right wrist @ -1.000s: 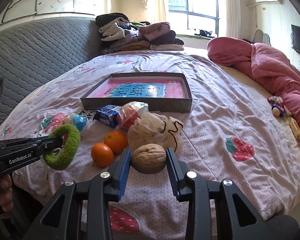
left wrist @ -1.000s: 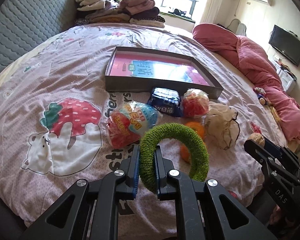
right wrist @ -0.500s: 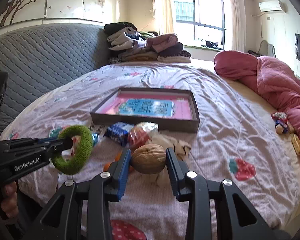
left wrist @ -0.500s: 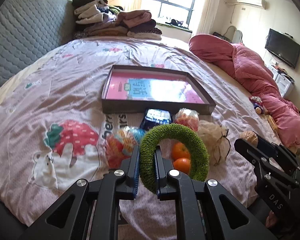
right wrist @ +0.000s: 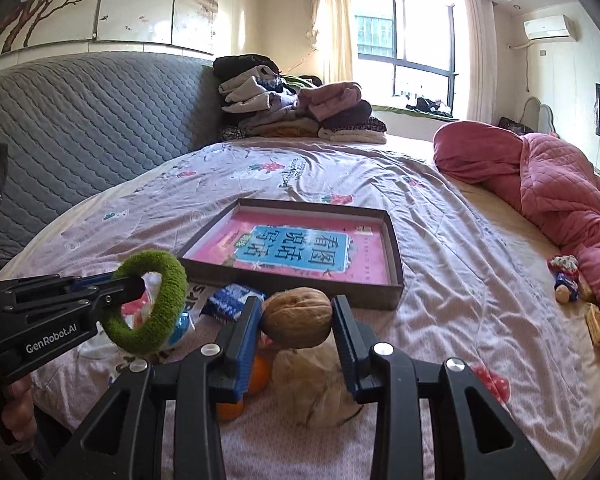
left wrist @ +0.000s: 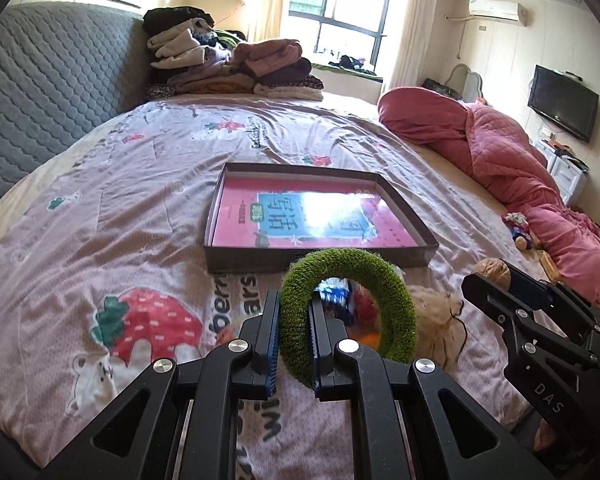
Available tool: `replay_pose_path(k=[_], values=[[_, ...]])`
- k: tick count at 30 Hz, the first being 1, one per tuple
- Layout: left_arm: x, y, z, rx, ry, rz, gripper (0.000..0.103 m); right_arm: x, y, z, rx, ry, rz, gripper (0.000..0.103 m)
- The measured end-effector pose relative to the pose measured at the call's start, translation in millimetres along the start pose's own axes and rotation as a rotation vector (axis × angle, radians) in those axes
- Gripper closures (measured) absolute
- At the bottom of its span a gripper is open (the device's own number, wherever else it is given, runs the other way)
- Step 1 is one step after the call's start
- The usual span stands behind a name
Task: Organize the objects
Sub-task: 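Carry green ring with left tool over the book tray while right tool carries walnut there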
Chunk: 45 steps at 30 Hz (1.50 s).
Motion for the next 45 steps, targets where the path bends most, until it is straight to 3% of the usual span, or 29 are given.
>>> replay_pose_path(k=[14, 26, 45], values=[[32.2, -7.3, 37.2, 0.004, 0.041, 0.019, 0.091, 27.1, 6.8, 39.7, 0.0, 0.023, -0.024, 0.067], [40.1, -34.0, 82.1, 0.035, -0.004, 0.004, 0.091, 36.5, 13.9, 85.0, 0.005, -0.013, -0.03, 0.067], [63.2, -49.2, 143.1, 0.065, -0.006, 0.031, 0.091, 47.6, 33.2, 140.2, -0.023, -0.052, -0.076, 0.067]])
Point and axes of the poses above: each gripper's, at about its wrist camera, not at the fingertips, and z roughly the way its jaws point, y to its right, x to its top, the point moved 6 cm from there along z, roughly the way its jaws point, and after that the axes turned 14 degrees about y, right-handed, at the moved point
